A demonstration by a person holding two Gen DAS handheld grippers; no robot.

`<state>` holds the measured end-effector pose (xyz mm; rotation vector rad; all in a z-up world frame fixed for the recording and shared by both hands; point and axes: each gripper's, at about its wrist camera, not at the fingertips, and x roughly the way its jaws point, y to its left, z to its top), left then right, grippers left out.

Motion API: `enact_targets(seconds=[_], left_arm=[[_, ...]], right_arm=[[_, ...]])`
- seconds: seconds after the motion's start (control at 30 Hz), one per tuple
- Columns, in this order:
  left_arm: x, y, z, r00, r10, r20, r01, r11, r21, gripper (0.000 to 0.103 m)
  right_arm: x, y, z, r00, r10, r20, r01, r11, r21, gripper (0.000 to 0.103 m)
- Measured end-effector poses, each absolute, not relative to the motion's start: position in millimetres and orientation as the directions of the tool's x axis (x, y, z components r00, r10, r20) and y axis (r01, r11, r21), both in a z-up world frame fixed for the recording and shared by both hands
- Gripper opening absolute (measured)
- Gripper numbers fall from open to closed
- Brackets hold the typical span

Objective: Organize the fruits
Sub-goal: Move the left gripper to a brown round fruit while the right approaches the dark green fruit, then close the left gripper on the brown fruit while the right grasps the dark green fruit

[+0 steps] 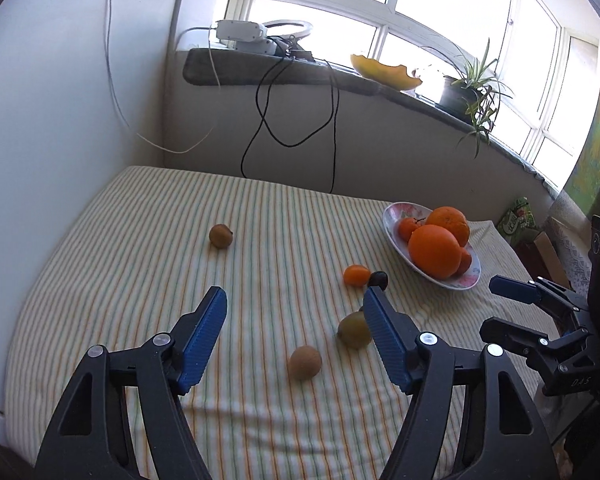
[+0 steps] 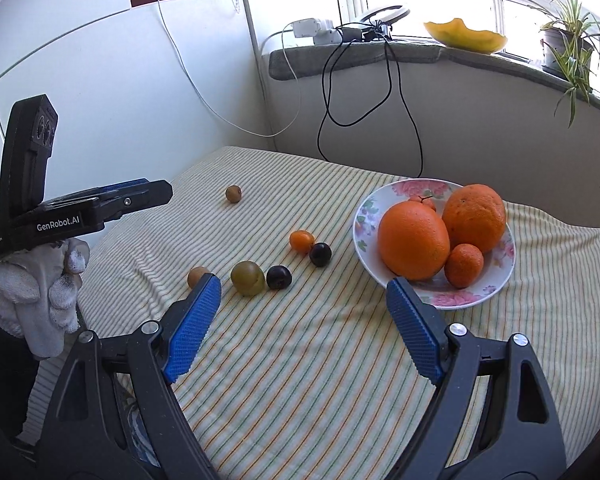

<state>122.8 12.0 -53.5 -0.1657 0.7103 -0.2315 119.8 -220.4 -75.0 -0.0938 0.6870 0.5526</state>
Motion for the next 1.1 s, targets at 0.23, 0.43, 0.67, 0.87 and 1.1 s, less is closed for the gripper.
enact_targets(seconds=[0.23,0.43,0.67,0.87,1.1], left_arm=[[111.2,16.2,-79.2,0.689,-0.307,-0.657,0.158,0.948,-0.277,0.054],[108.6,9.0,-96.4,0.657,-0.324,-0.681,0.176,0.944,-0.280,0.049],[112.4,5.1,-109.6,0.626,-0.335,-0.704,0.185,0.941,-0.283,0.044],[116.5,3.4,-114.3,0.619,-0.333,-0.711,0.188,0.942,-0.278,0.041],[120.5,1.0,-117.8,0.611,-0.337,-0.717,0.193,0.941,-0.278,0.040]], right_arm=[[123.1,-193.4,-83.9,0.583,0.482,-0.654,-0.578,0.812,0.084,0.071],[131.8,-170.1,-95.6,0.512,0.511,-0.690,-0.628,0.771,0.105,0.050],[143.3,-141.5,-111.3,0.493,0.476,-0.728,-0.649,0.759,0.057,0.042],[153.4,-126.8,-119.7,0.483,0.450,-0.751,-0.657,0.753,0.028,0.041],[160.3,-119.9,-125.9,0.482,0.421,-0.769,-0.659,0.752,-0.001,0.036]])
